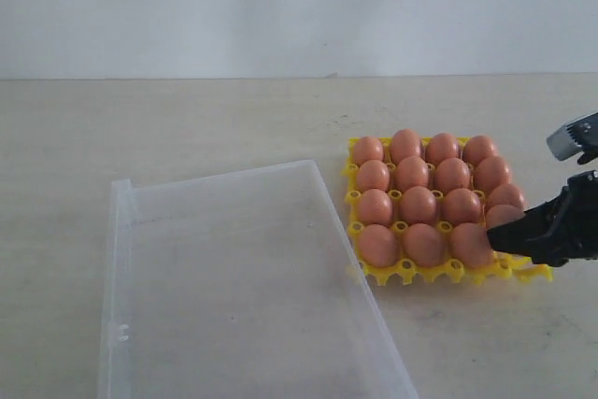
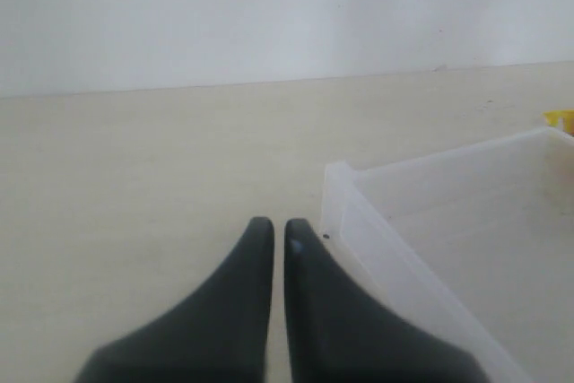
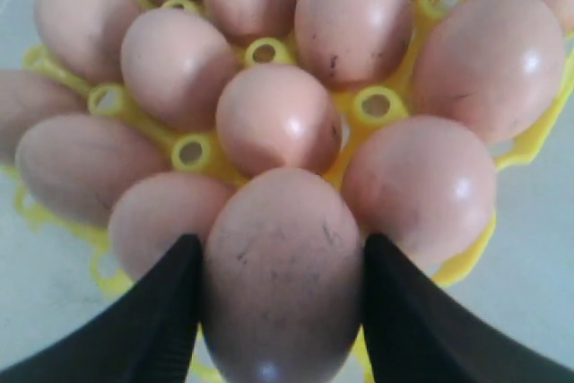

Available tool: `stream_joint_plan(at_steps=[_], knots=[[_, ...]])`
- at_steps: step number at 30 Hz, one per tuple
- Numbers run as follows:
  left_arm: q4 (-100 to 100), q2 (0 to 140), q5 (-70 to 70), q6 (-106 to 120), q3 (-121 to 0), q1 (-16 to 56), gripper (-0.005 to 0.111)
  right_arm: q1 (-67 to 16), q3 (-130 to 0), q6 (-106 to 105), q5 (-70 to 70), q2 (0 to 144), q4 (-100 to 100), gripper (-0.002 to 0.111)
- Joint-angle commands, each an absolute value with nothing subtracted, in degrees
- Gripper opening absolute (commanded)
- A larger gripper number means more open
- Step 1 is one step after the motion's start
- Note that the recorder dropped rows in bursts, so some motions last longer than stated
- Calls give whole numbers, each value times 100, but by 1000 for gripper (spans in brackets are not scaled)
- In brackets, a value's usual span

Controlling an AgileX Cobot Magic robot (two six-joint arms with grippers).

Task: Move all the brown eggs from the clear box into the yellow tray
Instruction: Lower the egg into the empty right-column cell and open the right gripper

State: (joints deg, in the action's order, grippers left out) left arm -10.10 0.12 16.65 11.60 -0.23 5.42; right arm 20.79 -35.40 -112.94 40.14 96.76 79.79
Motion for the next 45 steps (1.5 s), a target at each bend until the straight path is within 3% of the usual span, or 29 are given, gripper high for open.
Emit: stream_joint_plan(at_steps=[1, 23, 26, 30, 32, 39, 45], knots=[[-1000, 0, 1626, 1163, 0, 588, 4, 1887, -3544, -11539, 3837, 9785, 7913, 0], [-1000, 0, 1626, 1163, 0, 588, 4, 1887, -3557, -11995, 4104, 9257, 8321, 0], [-1000, 0, 1626, 1163, 0, 588, 4, 1887, -3557, -12026, 4001, 9257, 8336, 9], [-1000, 0, 1626, 1163, 0, 588, 4, 1887, -3557, -12026, 4001, 9257, 8372, 31], [-1000, 0, 1626, 1163, 0, 588, 4, 1887, -3557, -12026, 3988, 9257, 8453, 38], [-1000, 0, 1626, 1163, 0, 588, 4, 1887, -3557, -11986, 4046, 9257, 8711, 39], [-1000, 0, 1626, 1163, 0, 588, 4, 1887, -3557, -11902, 4002, 9257, 8711, 50]])
